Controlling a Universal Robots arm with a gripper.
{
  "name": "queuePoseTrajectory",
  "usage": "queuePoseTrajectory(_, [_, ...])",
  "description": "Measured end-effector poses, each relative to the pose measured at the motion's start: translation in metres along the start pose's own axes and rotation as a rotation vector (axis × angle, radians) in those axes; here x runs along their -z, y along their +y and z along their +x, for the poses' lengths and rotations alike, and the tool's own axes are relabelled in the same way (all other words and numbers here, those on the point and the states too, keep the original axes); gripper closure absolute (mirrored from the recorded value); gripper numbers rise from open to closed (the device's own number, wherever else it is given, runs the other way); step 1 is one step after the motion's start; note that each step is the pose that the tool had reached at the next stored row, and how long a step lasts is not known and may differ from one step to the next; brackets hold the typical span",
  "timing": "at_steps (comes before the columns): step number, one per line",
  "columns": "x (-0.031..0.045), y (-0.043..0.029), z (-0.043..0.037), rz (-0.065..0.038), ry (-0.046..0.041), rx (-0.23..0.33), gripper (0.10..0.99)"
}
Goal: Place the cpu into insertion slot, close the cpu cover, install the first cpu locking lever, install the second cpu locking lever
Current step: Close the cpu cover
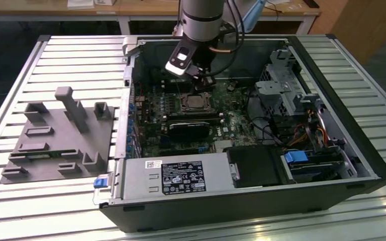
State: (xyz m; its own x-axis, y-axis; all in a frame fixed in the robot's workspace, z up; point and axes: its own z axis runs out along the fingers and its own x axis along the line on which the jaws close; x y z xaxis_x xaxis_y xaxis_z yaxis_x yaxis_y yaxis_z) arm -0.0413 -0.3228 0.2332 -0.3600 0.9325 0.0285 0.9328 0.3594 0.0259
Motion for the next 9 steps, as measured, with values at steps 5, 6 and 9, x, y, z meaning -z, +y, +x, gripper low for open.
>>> queuePoseTrajectory(5, [-0.0001, 0.0, 0.0, 0.003, 0.0023, 0.09, 0.984])
queuePoseTrajectory(6, [-0.0002, 0.0, 0.0, 0.003, 0.0028, 0.109, 0.984])
queuePoseTrajectory(9, [-0.0003, 0.0, 0.0, 0.005, 0.0042, 0.163, 0.984])
